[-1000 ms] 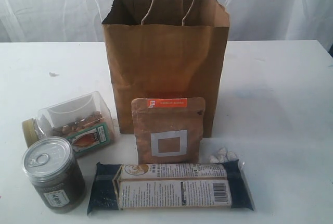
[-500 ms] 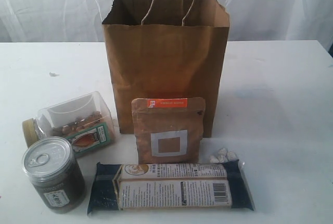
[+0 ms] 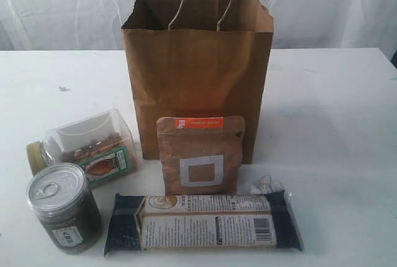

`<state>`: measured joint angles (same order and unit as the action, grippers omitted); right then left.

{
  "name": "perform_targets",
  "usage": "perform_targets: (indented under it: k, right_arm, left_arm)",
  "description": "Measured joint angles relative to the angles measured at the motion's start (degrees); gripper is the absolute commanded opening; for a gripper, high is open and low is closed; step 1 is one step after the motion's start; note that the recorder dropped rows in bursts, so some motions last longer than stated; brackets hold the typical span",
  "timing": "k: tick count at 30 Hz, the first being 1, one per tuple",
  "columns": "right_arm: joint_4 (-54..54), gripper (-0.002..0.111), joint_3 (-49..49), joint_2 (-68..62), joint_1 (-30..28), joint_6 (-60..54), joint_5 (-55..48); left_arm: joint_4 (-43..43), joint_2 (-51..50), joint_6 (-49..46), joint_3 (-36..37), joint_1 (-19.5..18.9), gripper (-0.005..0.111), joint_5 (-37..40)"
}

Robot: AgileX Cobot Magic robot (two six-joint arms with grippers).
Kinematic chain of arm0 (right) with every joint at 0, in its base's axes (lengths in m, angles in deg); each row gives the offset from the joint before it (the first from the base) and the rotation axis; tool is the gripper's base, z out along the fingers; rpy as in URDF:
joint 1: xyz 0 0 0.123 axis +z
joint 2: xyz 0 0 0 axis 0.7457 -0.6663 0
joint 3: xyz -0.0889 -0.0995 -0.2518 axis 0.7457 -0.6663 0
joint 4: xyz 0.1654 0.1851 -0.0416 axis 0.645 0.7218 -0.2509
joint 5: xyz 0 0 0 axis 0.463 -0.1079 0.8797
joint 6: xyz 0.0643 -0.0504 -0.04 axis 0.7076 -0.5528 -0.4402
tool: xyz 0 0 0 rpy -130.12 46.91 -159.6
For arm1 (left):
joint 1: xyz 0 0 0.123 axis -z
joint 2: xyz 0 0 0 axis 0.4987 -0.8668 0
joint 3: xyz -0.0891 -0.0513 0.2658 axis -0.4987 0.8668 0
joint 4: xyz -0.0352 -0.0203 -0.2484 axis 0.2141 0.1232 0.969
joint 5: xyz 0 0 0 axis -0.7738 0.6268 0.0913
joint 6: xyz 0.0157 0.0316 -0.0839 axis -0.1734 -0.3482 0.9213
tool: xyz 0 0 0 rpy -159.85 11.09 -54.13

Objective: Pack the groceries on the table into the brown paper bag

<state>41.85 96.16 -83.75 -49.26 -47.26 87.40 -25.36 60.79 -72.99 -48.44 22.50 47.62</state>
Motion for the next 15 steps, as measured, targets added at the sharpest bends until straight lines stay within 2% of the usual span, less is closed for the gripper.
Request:
perform_targets:
  k: [5, 11, 15]
  right_arm:
    - [2.6, 0.008, -5.8, 9.8, 0.0, 0.0, 1.4]
    - [6.3, 0.008, -6.4, 13.5, 1.2, -1.1, -7.1]
    - [15.4, 0.008, -6.4, 13.5, 2.1, -5.8, -18.3]
  left_arm:
    - [0.0, 0.0, 0.0, 0.0, 0.0, 0.000, 0.0]
    - [0.0, 0.0, 0.0, 0.0, 0.0, 0.000, 0.0]
    - [0.0, 0.0, 0.0, 0.0, 0.0, 0.000, 0.0]
